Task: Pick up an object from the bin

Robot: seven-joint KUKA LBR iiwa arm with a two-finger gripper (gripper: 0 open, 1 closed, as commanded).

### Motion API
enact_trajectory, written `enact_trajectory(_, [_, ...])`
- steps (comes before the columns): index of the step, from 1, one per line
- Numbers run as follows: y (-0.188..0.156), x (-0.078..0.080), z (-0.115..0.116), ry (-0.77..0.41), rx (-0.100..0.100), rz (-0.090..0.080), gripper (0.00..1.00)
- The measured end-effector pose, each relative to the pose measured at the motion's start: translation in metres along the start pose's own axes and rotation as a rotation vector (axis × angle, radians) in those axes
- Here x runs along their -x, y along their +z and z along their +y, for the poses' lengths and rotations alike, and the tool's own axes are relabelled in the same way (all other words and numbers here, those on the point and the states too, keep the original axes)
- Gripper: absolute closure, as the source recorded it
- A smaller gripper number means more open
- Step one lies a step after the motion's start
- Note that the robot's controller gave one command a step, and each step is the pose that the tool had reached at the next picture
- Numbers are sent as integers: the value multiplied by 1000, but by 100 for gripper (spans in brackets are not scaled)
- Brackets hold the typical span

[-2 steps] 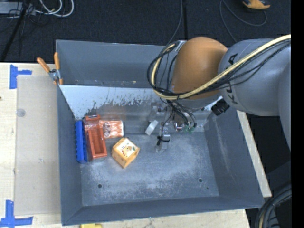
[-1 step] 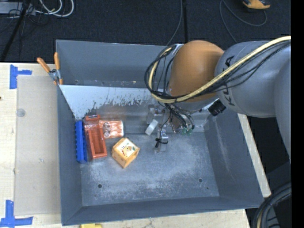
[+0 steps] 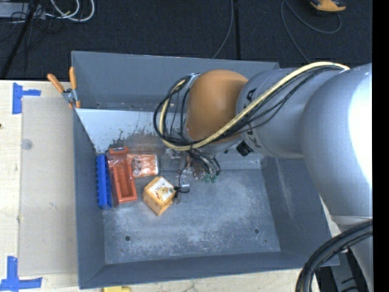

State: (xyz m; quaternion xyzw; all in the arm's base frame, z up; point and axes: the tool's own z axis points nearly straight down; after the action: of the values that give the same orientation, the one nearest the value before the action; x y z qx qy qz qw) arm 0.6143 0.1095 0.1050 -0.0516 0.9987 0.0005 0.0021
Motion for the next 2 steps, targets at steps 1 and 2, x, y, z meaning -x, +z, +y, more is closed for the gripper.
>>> enact_trajectory(1, [28,-17,36,-48,-5,8,0])
enact_trajectory(2, [32,-20,50,-303,-4,-1,100])
